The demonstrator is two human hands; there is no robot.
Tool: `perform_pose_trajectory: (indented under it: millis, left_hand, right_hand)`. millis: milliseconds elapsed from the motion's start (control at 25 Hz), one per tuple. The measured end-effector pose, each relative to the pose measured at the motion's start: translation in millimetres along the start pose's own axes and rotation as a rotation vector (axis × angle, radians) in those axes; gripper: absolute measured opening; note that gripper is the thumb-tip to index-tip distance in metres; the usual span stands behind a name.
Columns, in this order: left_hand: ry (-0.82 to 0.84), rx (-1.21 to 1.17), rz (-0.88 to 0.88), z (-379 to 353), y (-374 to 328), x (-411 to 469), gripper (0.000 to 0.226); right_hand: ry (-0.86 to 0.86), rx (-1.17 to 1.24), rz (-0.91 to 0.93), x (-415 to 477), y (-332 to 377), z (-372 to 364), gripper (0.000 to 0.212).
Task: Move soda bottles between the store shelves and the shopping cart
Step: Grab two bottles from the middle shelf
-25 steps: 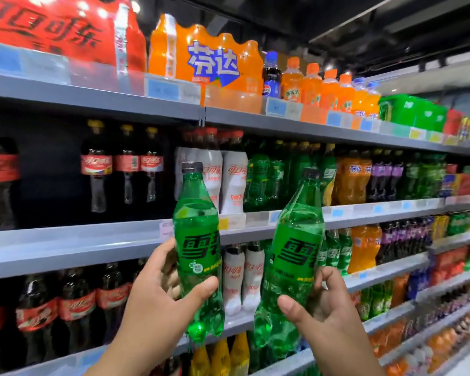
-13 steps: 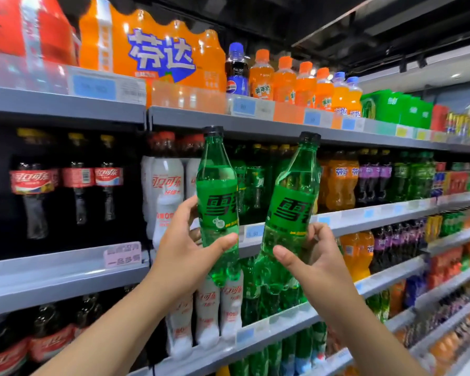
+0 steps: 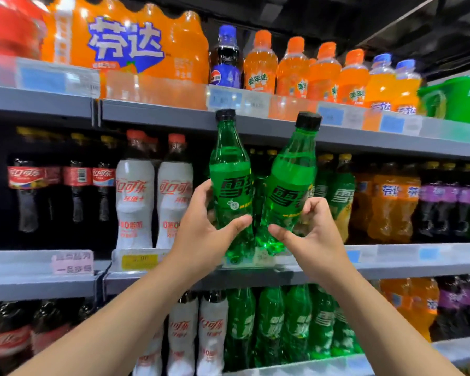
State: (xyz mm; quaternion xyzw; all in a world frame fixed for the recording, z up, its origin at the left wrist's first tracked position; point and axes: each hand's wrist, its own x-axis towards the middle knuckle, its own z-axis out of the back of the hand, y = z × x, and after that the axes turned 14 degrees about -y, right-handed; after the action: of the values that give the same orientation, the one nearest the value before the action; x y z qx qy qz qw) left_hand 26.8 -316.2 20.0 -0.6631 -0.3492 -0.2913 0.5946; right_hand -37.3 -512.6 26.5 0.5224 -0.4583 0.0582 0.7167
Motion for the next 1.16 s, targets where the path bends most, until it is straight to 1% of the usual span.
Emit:
perform_pose_trajectory:
  millis: [80, 160, 240, 320, 440, 560, 720, 800, 880, 920, 1000, 1040, 1080, 1120, 1160]
  left_hand:
    - [-0.061, 0.028, -0.057, -12, 3, 5, 0.073]
    - [-0.055, 0.07, -0.091, -16, 7, 10, 0.074]
    - [-0.043, 0.124, -0.09, -15, 12, 13, 0.073]
    - [-0.064, 0.172, -0.086, -16, 15, 15, 0.073]
    - [-0.039, 0.266, -0.093, -21, 15, 17, 0.075]
    - [0.018, 0.369, -0.023, -21, 25, 10, 0.072]
    - [0.002, 0.554, 0.129, -25, 27, 9, 0.045]
    - [-0.009, 0.688, 0.223, -29, 24, 18, 0.04]
    - [-0.006, 0.744, 0.273, -33, 25, 26, 0.036]
    - [-0.003, 0.764, 0.279, -35, 25, 29, 0.036]
    - [-0.01, 0.794, 0.272, -39, 28, 32, 0.038]
    - [-0.019, 0.787, 0.266, -41, 29, 33, 0.045]
    - [-0.025, 0.779, 0.264, -42, 30, 34, 0.058]
    - [-0.032, 0.788, 0.26, -43, 31, 35, 0.067]
    - [-0.037, 0.824, 0.248, -44, 34, 36, 0.071]
  right_hand:
    - [0.012, 0.038, -0.013, 14, -12, 2, 0.055]
    - [0.035, 0.048, -0.026, 24, -23, 3, 0.054]
    - [0.06, 0.052, -0.039, 33, -31, 2, 0.053]
    - [0.076, 0.073, -0.051, 40, -38, -1, 0.054]
    - [0.141, -0.015, -0.072, 46, -48, -5, 0.056]
    - [0.204, -0.12, -0.091, 49, -56, -7, 0.057]
    - [0.219, -0.426, -0.01, 59, -57, -12, 0.062]
    - [0.265, -0.479, -0.043, 65, -57, -16, 0.063]
    - [0.304, -0.484, -0.108, 75, -59, -20, 0.061]
    - [0.327, -0.485, -0.141, 81, -59, -23, 0.069]
    - [0.366, -0.537, -0.199, 88, -57, -28, 0.098]
    - [0.383, -0.555, -0.206, 91, -58, -31, 0.104]
    - [0.396, -0.546, -0.205, 93, -59, -33, 0.104]
    - [0.403, -0.527, -0.206, 93, -61, -35, 0.099]
    - [0.406, -0.517, -0.201, 94, -64, -36, 0.09]
